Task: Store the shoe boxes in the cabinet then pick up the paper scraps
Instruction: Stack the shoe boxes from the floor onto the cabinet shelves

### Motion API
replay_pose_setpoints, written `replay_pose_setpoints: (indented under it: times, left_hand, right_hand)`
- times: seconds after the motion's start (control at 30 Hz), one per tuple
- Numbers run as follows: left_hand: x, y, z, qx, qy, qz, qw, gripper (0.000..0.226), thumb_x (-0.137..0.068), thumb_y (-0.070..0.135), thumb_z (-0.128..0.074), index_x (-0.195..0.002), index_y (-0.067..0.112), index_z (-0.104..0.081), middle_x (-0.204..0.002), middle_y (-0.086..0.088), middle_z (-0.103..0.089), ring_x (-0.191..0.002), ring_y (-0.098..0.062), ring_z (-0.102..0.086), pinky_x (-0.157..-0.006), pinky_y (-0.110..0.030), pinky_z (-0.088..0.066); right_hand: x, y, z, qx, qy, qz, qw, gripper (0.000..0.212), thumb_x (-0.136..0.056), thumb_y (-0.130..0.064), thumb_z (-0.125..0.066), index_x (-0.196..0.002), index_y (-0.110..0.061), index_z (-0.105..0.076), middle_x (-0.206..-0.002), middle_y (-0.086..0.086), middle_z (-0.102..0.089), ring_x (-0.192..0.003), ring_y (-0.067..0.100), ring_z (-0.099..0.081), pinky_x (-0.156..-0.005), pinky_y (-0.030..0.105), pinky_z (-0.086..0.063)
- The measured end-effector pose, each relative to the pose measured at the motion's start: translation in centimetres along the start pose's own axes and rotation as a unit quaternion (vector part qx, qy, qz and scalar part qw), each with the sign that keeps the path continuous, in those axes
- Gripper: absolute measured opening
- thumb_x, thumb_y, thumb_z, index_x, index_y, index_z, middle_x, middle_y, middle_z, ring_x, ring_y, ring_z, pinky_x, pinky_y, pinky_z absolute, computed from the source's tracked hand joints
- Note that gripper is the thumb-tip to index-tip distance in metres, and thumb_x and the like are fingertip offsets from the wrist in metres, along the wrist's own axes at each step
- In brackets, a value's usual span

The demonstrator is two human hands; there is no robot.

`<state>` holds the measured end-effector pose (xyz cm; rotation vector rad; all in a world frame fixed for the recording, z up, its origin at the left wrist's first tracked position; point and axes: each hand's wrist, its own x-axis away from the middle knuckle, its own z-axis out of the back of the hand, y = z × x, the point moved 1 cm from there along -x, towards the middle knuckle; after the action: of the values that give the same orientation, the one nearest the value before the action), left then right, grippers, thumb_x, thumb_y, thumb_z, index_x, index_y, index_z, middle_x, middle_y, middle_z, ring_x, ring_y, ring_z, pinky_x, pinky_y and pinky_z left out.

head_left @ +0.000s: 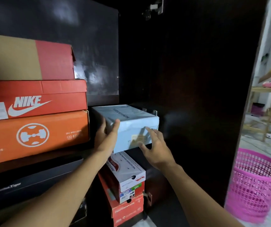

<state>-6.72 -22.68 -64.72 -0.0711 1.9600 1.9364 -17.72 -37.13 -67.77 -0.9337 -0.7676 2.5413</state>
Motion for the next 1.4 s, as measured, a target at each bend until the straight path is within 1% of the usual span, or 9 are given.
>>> replay_pose_setpoints:
  times: [0.1, 0.3, 0.47, 0.6, 0.83, 0.97, 1.07, 1.2, 1.4]
  left_hand:
    - [-1.8, -0.8, -0.1, 0.002, 0.039, -0.028, 0.999, 0.073, -0.085, 0.053, -0.066, -0.148, 0.027, -0.039, -0.148, -0.003, -0.047, -0.135, -0.019, -0.045, -0.114, -0.036, -0.035]
    - [-5.8, -1.0, 0.8, 0.008, 0.057, 0.007, 0.998, 0.067, -0.087, 0.046, -0.068, -0.145, 0.022, -0.046, -0.145, -0.004, -0.051, -0.132, -0.021, -0.049, -0.111, -0.033, -0.038]
    - [-7.0, -1.2, 1.0, 0.014, 0.067, 0.004, 0.998, 0.064, -0.085, 0.043, -0.071, -0.141, 0.018, -0.051, -0.133, -0.004, -0.06, -0.123, -0.02, -0.055, -0.106, -0.03, -0.042]
    - [-7.1, -1.3, 1.1, 0.013, 0.056, 0.007, 0.998, 0.064, -0.086, 0.043, -0.07, -0.141, 0.016, -0.05, -0.134, -0.005, -0.06, -0.121, -0.016, -0.055, -0.107, -0.029, -0.041]
    - [-5.1, -0.6, -0.7, -0.017, 0.049, 0.025, 0.998, 0.075, -0.092, 0.042, -0.059, -0.154, 0.017, -0.025, -0.154, -0.008, -0.037, -0.141, -0.027, -0.035, -0.114, -0.031, -0.027]
    - [0.0, -1.2, -2.0, -0.068, 0.029, 0.022, 0.997, 0.09, -0.085, 0.046, -0.065, -0.155, 0.016, -0.016, -0.153, -0.012, -0.034, -0.141, -0.031, -0.033, -0.111, -0.04, -0.031]
    - [5.6, -2.4, -3.2, -0.138, -0.016, 0.01, 0.99, 0.074, -0.088, 0.044, -0.062, -0.149, 0.017, -0.03, -0.151, -0.012, -0.033, -0.139, -0.031, -0.033, -0.107, -0.04, -0.033]
    - [15.9, -4.9, -6.2, -0.119, -0.175, 0.035, 0.977, 0.047, -0.089, 0.04, -0.061, -0.132, 0.021, -0.055, -0.136, -0.006, -0.054, -0.124, -0.023, -0.052, -0.097, -0.03, -0.041]
    - [31.3, -8.8, -9.4, -0.121, -0.309, 0.105, 0.937, 0.046, -0.091, 0.037, -0.059, -0.134, 0.021, -0.054, -0.128, -0.003, -0.057, -0.11, -0.019, -0.057, -0.082, -0.022, -0.046]
  right_hand:
    - [-1.4, -0.7, -2.8, 0.007, 0.0, -0.015, 1.0, 0.072, -0.093, -0.053, -0.057, -0.152, -0.035, -0.021, -0.156, -0.007, -0.016, -0.131, 0.02, -0.047, -0.1, 0.043, -0.05]
    - [-4.8, -2.5, -7.1, 0.008, -0.001, -0.047, 0.999, 0.074, -0.093, -0.056, -0.054, -0.154, -0.034, -0.017, -0.159, -0.003, -0.014, -0.133, 0.023, -0.046, -0.097, 0.041, -0.051]
    - [-6.2, -3.4, -8.9, -0.003, 0.057, -0.056, 0.997, 0.07, -0.092, -0.054, -0.058, -0.15, -0.031, -0.027, -0.153, 0.001, -0.025, -0.131, 0.022, -0.046, -0.093, 0.037, -0.052]
    - [-5.7, -3.3, -8.0, 0.017, 0.03, -0.063, 0.997, 0.069, -0.092, -0.058, -0.054, -0.151, -0.034, -0.025, -0.156, -0.004, -0.026, -0.132, 0.02, -0.046, -0.094, 0.04, -0.05]
    - [0.0, -2.4, -2.5, 0.067, 0.058, -0.087, 0.992, 0.063, -0.094, -0.056, -0.052, -0.149, -0.029, -0.036, -0.149, -0.002, -0.04, -0.132, 0.018, -0.045, -0.099, 0.035, -0.043]
    - [6.2, -1.4, 1.0, 0.09, 0.062, -0.126, 0.986, 0.06, -0.094, -0.056, -0.051, -0.147, -0.03, -0.04, -0.149, -0.003, -0.043, -0.132, 0.017, -0.046, -0.099, 0.035, -0.043]
    - [12.4, -0.3, 3.6, 0.1, 0.071, -0.159, 0.98, 0.057, -0.095, -0.056, -0.05, -0.145, -0.032, -0.043, -0.148, -0.006, -0.043, -0.129, 0.016, -0.049, -0.098, 0.035, -0.045]
    - [22.2, 2.0, 6.0, 0.105, 0.077, -0.199, 0.971, 0.053, -0.096, -0.051, -0.053, -0.142, -0.028, -0.047, -0.144, -0.003, -0.048, -0.128, 0.017, -0.05, -0.1, 0.035, -0.044]
    - [36.3, 7.1, 8.9, 0.124, 0.081, -0.31, 0.939, 0.047, -0.095, -0.045, -0.055, -0.139, -0.026, -0.051, -0.144, 0.0, -0.049, -0.123, 0.02, -0.055, -0.096, 0.037, -0.046]
